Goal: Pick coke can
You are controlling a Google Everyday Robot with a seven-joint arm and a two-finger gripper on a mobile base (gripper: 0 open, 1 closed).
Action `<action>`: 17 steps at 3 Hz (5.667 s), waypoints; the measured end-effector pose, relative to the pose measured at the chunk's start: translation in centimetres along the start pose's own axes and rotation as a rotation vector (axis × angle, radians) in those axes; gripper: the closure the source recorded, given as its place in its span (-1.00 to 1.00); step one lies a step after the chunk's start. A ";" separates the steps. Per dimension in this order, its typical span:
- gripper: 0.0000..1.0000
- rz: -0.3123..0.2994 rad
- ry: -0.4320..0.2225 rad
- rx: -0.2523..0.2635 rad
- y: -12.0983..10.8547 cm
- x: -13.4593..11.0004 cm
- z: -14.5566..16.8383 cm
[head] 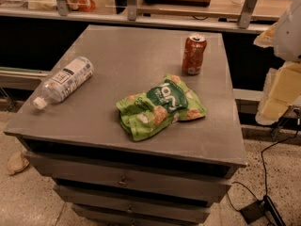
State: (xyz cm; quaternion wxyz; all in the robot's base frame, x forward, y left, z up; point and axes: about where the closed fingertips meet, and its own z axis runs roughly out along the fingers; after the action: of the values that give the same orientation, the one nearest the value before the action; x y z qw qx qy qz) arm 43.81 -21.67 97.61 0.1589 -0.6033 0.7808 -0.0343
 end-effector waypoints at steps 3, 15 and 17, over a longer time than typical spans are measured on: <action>-1.00 0.218 -0.043 0.112 -2.4 2.1 1.3; -1.00 0.620 -0.867 0.299 -19.2 -2.7 13.2; -1.00 0.586 -0.930 0.265 -20.2 -5.4 14.7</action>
Offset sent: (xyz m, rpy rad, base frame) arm 0.0293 -0.0297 -0.0236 0.0996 -0.0567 -0.3076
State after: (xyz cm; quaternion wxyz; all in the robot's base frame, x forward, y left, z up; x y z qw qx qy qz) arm 68.05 -19.92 89.80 0.5634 -0.2877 0.7526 0.1831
